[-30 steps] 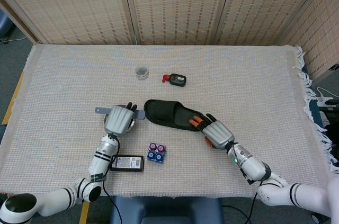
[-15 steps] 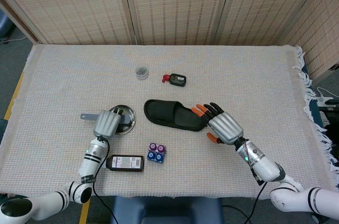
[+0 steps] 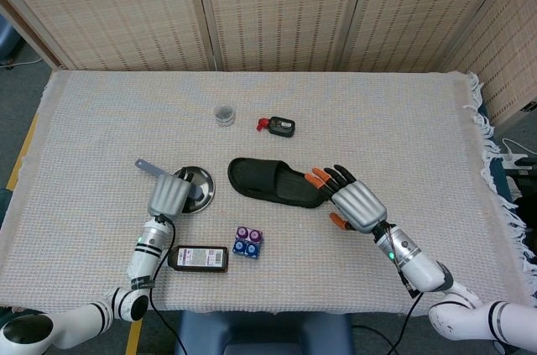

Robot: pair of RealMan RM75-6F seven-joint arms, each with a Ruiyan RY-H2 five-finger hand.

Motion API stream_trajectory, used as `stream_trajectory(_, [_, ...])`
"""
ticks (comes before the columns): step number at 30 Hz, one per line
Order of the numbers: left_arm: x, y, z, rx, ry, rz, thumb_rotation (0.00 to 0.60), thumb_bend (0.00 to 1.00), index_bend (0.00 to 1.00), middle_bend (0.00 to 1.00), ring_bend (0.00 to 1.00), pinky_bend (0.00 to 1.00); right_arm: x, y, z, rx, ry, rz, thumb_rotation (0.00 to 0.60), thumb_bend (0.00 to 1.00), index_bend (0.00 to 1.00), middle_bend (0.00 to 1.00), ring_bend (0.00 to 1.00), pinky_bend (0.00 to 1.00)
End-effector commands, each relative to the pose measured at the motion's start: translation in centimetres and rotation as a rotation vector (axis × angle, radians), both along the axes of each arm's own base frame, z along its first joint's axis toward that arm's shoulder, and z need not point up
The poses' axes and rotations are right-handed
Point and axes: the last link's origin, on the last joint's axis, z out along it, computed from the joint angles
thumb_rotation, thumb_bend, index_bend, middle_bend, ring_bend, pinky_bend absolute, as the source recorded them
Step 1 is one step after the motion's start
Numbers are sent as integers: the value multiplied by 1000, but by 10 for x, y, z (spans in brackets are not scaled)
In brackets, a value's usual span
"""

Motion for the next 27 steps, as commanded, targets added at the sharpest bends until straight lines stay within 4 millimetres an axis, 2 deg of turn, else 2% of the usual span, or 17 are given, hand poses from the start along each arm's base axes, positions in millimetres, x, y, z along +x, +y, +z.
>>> stream_trajectory(1, [3, -3, 4, -1, -4, -11, 600, 378, 303, 242, 905, 1000, 1, 2, 0, -1, -3, 2, 600, 320, 0, 0, 0, 0])
stream_trajectory(5, [10, -12, 15, 3, -28, -39, 600, 378, 283, 223, 904, 1000, 1, 6, 4, -12, -8, 5, 600, 320, 0, 0, 0, 0])
stream_trajectory(7, [15, -21, 28, 9, -68, -67, 600, 377, 257, 214, 896, 1000, -4, 12, 8, -25, 3, 7, 600, 320, 0, 0, 0, 0])
stream_trajectory(9, [17, -38, 47, 21, -124, -140, 600, 376, 185, 196, 857, 1000, -12, 22, 13, -62, 27, 39, 600, 320, 0, 0, 0, 0])
stream_trajectory(11, [12, -56, 62, 12, -196, -171, 600, 375, 101, 145, 746, 1000, -23, 34, 17, -93, 67, 70, 600, 320, 0, 0, 0, 0])
stream_trajectory(13, [9, -62, 67, 3, -218, -179, 600, 376, 77, 111, 641, 966, -26, 38, 18, -103, 75, 76, 600, 320, 0, 0, 0, 0])
stream_trajectory(14, [6, -69, 73, -7, -251, -183, 600, 376, 63, 92, 555, 906, -31, 43, 20, -113, 91, 80, 600, 320, 0, 0, 0, 0])
stream_trajectory(15, [2, -77, 80, -12, -288, -181, 600, 376, 38, 62, 370, 739, -36, 50, 22, -122, 105, 81, 600, 320, 0, 0, 0, 0])
stream_trajectory(16, [-28, -110, 108, 7, -405, -109, 600, 376, 24, 50, 230, 577, -63, 73, 34, -167, 152, 25, 600, 318, 0, 0, 0, 0])
stream_trajectory(17, [-61, -151, 141, 18, -496, -70, 600, 375, 15, 48, 128, 419, -82, 101, 48, -253, 170, -16, 600, 313, 0, 0, 0, 0])
stream_trajectory(18, [-78, -167, 155, 32, -524, -55, 600, 374, 12, 45, 53, 280, -91, 113, 53, -300, 178, -39, 600, 308, 0, 0, 0, 0])
stream_trajectory(19, [-92, -179, 165, 56, -542, -34, 600, 373, 13, 43, 21, 206, -99, 122, 57, -337, 180, -70, 600, 300, 0, 0, 0, 0])
stream_trajectory(20, [-109, -192, 175, 95, -562, -4, 600, 371, 15, 42, 6, 159, -109, 133, 61, -373, 179, -114, 600, 294, 0, 0, 0, 0])
stream_trajectory(22, [-127, -203, 185, 133, -539, 40, 600, 367, 31, 32, 0, 122, -123, 145, 67, -416, 180, -180, 600, 288, 0, 0, 0, 0])
stream_trajectory(24, [-129, -205, 197, 157, -537, 40, 600, 364, 38, 12, 0, 114, -133, 151, 72, -425, 185, -243, 600, 274, 0, 0, 0, 0])
stream_trajectory(27, [-128, -205, 207, 223, -518, 14, 600, 365, 33, 3, 0, 113, -133, 147, 82, -459, 189, -271, 600, 270, 0, 0, 0, 0])
